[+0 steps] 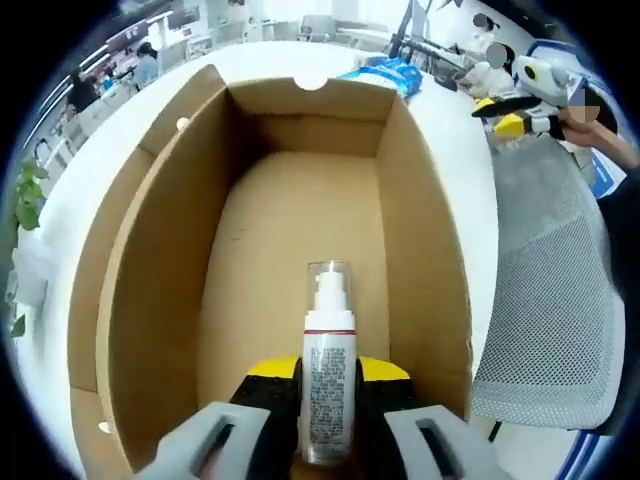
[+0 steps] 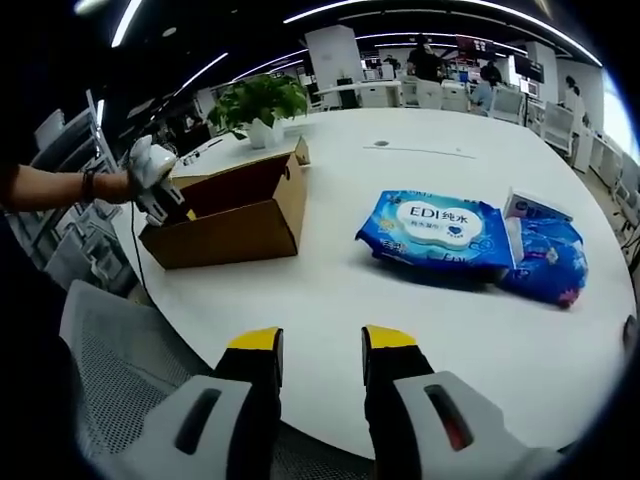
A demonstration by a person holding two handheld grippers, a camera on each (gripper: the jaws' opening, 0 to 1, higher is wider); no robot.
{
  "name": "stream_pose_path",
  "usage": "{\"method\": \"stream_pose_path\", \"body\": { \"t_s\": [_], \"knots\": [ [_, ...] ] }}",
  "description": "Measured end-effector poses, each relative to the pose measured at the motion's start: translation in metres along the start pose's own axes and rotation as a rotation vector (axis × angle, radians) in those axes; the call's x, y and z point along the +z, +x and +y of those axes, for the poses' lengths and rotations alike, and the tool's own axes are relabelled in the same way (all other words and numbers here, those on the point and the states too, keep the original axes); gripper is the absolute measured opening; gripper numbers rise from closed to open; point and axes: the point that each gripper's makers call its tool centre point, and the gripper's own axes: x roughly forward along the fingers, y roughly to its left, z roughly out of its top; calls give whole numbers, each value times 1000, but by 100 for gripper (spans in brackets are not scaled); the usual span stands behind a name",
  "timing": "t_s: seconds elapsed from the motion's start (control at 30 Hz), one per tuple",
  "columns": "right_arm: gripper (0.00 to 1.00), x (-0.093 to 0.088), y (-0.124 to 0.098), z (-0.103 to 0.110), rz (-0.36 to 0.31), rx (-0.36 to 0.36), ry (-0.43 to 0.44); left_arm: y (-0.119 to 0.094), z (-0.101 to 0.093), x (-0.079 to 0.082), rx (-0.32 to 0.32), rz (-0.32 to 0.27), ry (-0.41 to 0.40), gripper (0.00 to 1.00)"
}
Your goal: Operate the shoe box by opening the lid, removing the specified soft item, and placing it in the target area until the item is outside and the box remains undamaged.
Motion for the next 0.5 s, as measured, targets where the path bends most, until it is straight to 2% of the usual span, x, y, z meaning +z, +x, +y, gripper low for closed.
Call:
{"method": "stream_pose_path", "body": {
  "t_s": [0.2, 0.37, 0.5],
  "knots": [
    [29, 3, 1, 2, -2, 11, -10, -18, -10, 24, -18, -94, -20, 20],
    [29, 7, 1, 2, -8, 19, -13, -27, -15, 40, -25, -140, -13, 20],
    [29, 9, 1, 4, -11, 28, -21, -32, -19, 49, -22, -155, 14, 20]
  ]
}}
